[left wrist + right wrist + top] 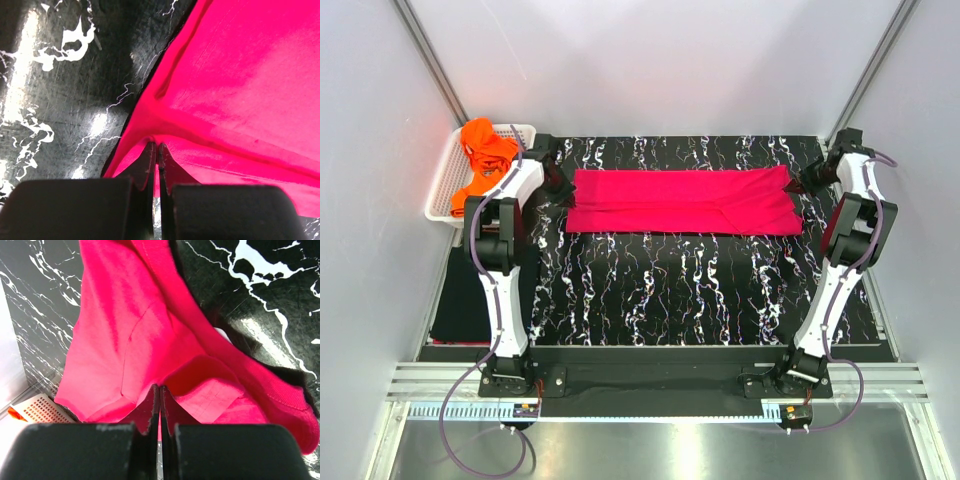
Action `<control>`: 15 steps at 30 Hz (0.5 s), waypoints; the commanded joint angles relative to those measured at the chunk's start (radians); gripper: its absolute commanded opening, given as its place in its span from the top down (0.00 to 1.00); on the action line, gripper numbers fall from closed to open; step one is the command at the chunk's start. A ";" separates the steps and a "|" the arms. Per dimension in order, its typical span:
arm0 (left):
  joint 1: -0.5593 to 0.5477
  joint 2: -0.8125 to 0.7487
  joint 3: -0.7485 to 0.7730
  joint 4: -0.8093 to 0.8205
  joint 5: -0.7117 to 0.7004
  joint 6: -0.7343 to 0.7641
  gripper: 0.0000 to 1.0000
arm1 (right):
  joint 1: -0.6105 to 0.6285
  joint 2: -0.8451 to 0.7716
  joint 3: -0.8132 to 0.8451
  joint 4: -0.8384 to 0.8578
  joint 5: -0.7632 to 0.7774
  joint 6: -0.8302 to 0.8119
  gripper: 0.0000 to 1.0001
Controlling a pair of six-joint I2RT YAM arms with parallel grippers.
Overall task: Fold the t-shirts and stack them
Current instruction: Fold the tshirt
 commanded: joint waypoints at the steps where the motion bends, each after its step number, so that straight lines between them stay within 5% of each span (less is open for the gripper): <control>1: 0.010 0.003 0.055 0.014 0.012 -0.009 1.00 | -0.015 0.003 0.045 0.017 -0.024 0.006 1.00; 5: 0.010 0.009 0.059 0.014 0.001 -0.009 1.00 | -0.018 0.022 0.055 0.018 -0.025 0.000 1.00; 8: 0.010 0.011 0.069 0.012 -0.018 -0.004 0.86 | -0.021 0.065 0.088 0.017 -0.033 -0.034 0.98; 12: 0.009 -0.049 0.066 -0.015 -0.066 0.029 0.57 | -0.025 0.082 0.173 -0.044 -0.016 -0.097 0.57; 15: 0.003 -0.154 0.005 -0.014 -0.088 0.069 0.54 | -0.022 0.040 0.241 -0.118 0.033 -0.152 0.44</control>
